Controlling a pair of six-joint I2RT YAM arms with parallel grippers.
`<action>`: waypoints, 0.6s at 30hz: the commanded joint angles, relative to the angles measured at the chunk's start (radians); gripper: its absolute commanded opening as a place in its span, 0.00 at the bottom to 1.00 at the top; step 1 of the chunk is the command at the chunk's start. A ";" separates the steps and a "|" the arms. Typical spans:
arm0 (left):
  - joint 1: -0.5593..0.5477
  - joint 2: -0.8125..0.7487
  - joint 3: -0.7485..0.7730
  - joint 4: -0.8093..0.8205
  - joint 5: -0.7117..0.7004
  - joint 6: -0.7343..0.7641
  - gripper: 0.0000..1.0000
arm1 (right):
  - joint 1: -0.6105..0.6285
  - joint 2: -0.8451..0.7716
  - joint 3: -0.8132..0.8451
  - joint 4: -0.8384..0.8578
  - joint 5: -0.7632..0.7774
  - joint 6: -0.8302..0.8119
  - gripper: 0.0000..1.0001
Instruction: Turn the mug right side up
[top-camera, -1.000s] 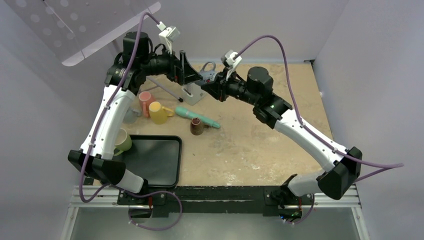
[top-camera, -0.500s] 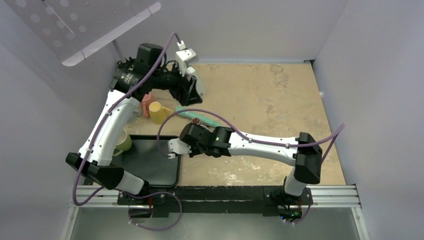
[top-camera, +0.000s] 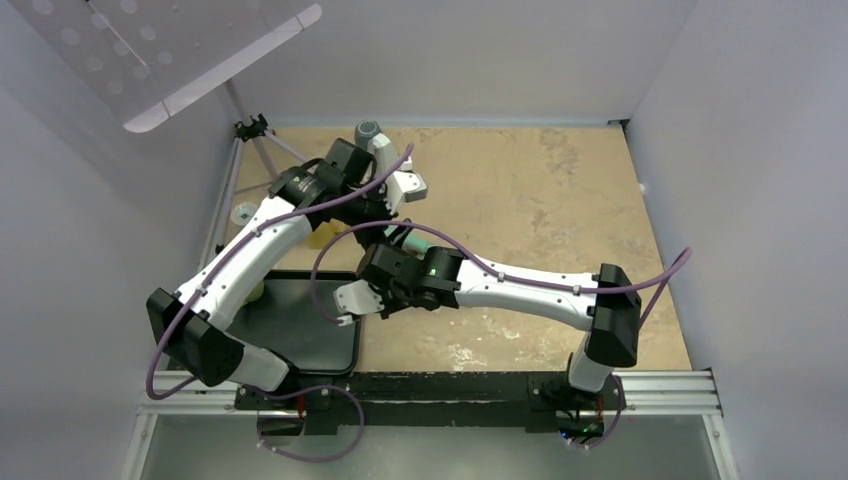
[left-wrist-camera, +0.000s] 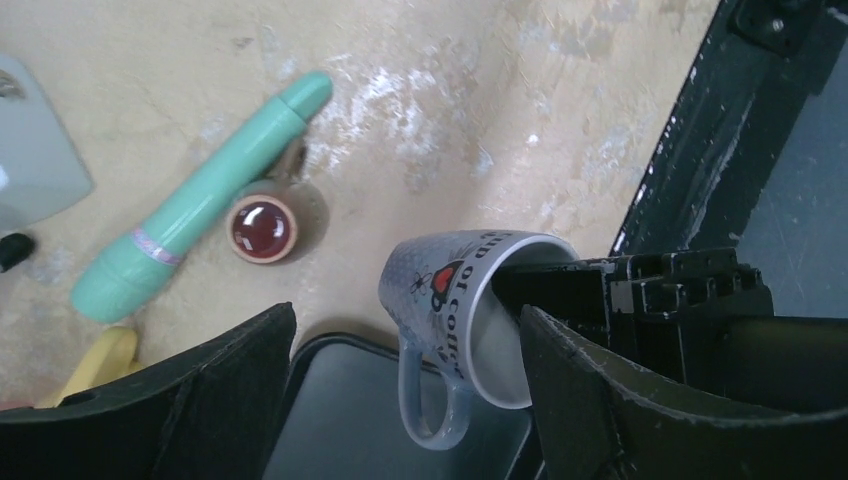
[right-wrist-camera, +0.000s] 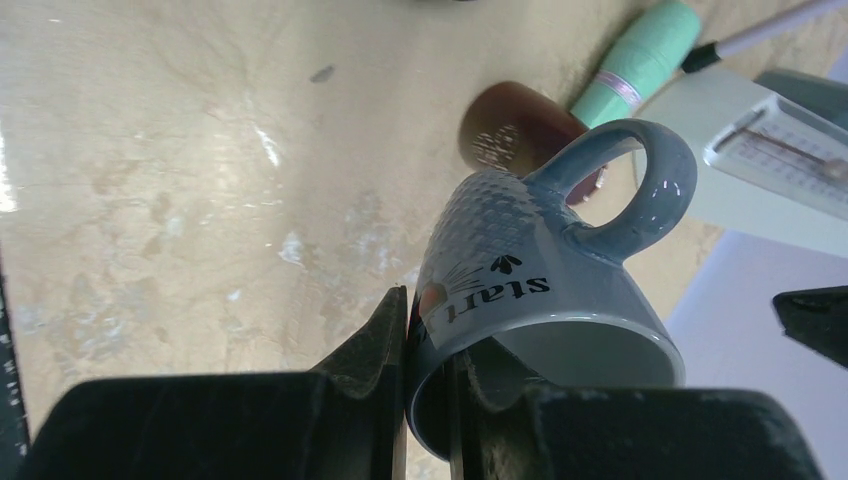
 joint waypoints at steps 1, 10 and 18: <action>-0.054 -0.035 -0.072 0.034 0.008 0.021 0.86 | 0.015 -0.041 0.039 -0.019 -0.089 0.013 0.00; -0.086 -0.068 -0.235 0.067 -0.097 0.068 0.77 | 0.016 -0.044 0.039 0.027 -0.091 0.042 0.00; -0.086 -0.085 -0.296 0.150 -0.112 0.005 0.39 | 0.015 -0.039 0.059 0.051 -0.096 0.049 0.00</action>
